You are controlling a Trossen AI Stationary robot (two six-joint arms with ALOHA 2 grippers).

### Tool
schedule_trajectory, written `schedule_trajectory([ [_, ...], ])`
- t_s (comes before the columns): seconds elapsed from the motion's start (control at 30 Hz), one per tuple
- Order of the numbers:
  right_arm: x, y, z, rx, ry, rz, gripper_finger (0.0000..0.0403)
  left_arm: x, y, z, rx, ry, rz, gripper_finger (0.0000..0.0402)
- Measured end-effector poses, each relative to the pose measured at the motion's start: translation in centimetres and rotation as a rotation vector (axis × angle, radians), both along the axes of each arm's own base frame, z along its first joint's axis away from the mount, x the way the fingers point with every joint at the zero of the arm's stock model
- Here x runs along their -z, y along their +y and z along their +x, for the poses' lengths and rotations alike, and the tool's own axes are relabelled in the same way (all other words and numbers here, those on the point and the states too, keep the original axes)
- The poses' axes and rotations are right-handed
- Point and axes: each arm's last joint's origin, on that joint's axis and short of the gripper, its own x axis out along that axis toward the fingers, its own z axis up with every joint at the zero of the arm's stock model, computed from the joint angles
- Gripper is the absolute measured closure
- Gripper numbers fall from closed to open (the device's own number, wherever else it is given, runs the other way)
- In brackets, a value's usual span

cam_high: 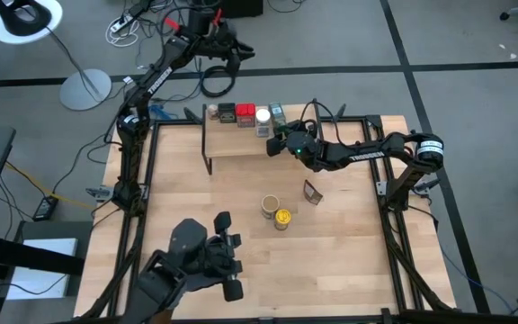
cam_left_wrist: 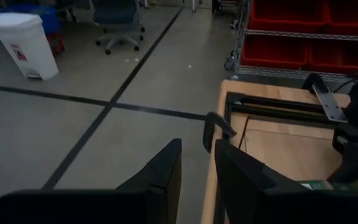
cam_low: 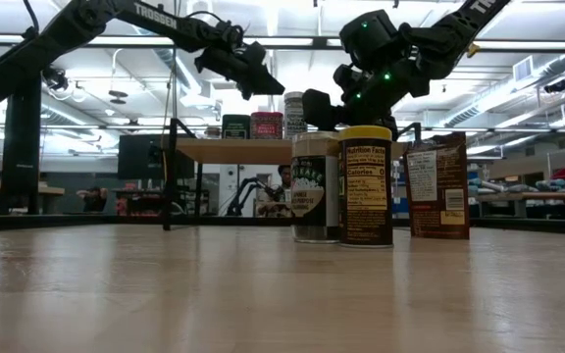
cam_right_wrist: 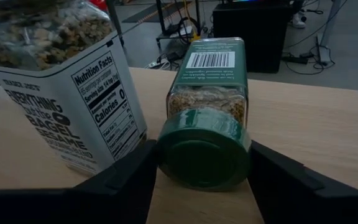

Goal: Shelf spices
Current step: Put the green seasoning bottle on the shelf

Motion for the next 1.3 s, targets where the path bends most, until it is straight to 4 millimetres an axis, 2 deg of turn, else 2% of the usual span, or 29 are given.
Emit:
schedule_trajectory([
  [0.23, 0.0, 0.1, 0.0, -0.008, 0.0, 0.003, 0.0191, 1.5, 0.2, 0.2, 0.0, 0.021, -0.031, 0.03],
  [0.83, 0.1, 1.5, 0.3, -0.005, 0.02, -0.015, 0.0191, 1.4, 0.3, 0.2, -0.001, 0.014, -0.026, 0.03],
  [1.3, 0.1, 3.6, 0.6, 0.034, 0.039, -0.064, 0.0191, 1.4, 0.3, 0.2, -0.003, 0.016, -0.033, 0.03],
])
